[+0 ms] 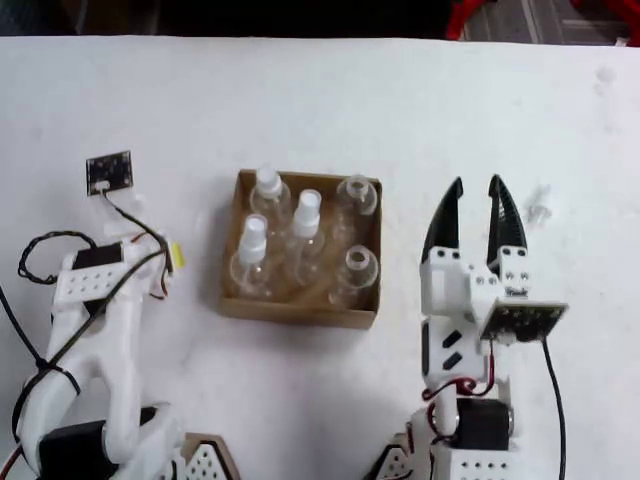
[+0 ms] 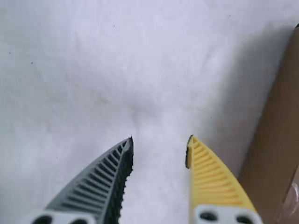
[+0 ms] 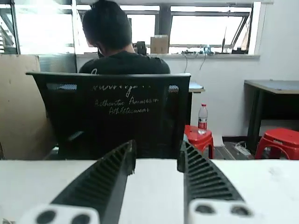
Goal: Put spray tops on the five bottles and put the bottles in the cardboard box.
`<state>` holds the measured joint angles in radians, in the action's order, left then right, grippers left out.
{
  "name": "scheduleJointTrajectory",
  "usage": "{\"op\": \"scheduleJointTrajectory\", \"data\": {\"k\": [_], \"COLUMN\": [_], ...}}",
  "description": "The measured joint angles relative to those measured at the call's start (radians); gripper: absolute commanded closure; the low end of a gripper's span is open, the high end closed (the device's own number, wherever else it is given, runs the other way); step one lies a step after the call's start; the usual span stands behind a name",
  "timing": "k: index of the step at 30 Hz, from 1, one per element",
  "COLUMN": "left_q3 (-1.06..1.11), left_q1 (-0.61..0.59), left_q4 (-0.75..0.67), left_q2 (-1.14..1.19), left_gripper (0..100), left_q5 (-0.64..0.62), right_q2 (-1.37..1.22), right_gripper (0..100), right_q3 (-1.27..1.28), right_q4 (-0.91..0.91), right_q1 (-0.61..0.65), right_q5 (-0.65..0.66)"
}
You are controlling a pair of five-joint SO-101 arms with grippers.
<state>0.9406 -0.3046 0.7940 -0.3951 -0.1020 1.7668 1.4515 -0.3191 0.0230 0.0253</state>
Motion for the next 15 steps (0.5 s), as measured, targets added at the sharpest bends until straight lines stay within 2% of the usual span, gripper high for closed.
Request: {"op": "scheduleJointTrajectory", "data": {"k": [6, 15], "left_q3": [0.000, 0.000], "left_q1": [0.000, 0.000], "left_q4": [0.000, -0.025], "left_q2": [0.000, 0.000], "left_gripper": [82, 82], "left_q5": [0.000, 0.000], "right_q2": [0.032, 0.031], "right_gripper": [87.2, 87.2], "right_q3": [0.112, 0.212], "right_q4": [-0.002, -0.002], "right_q1": [-0.084, -0.298], "right_q5": [0.000, 0.000]}}
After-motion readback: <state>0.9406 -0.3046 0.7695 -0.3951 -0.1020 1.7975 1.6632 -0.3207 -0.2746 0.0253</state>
